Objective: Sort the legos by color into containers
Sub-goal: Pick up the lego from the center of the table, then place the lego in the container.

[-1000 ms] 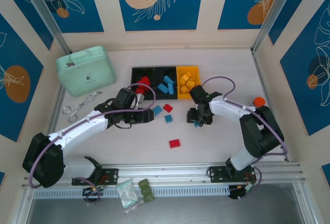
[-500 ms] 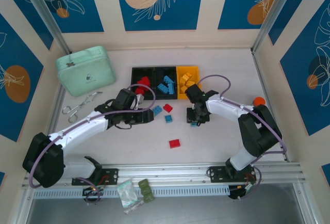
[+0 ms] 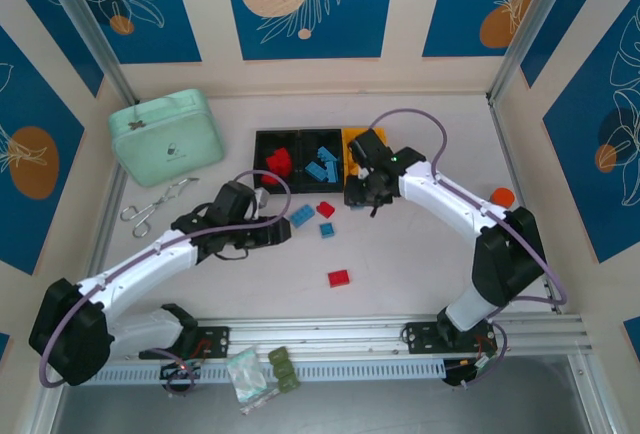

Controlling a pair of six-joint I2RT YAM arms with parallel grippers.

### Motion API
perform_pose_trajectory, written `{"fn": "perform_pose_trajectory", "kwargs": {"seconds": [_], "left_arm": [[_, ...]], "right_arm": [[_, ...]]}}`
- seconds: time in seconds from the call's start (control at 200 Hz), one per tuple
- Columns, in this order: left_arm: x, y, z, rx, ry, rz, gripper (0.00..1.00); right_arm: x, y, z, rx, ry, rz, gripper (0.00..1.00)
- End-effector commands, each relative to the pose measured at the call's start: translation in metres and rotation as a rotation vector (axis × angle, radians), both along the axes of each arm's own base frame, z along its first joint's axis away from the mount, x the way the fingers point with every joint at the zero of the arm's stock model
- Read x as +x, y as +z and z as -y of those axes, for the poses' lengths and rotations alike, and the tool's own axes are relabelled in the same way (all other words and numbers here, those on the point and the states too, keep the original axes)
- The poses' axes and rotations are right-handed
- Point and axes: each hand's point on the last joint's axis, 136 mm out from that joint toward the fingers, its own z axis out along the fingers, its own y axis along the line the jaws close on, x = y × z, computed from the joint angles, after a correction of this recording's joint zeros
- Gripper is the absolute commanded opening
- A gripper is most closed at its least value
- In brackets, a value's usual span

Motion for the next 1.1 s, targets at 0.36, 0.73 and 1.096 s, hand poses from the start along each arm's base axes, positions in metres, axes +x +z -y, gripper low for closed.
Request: {"fn": "perform_pose_trajectory", "kwargs": {"seconds": [0.36,0.73,1.096], "left_arm": [[-0.017,-0.006,-0.022,0.020,0.074,-0.010,0.65],[-0.024,-0.011,-0.031,0.041,0.094,-0.023,0.65],[-0.025,-0.014,-0.033,0.049,0.095,-0.032,0.65]], "right_arm": [[0.106,0.006,-0.071,0.080,0.036,0.016,0.33],[0.166,-0.019,-0.096,0.116,0.004,-0.015,0.35],[0.182,-0.035,-0.098,0.121,-0.022,-0.030,0.44]]}}
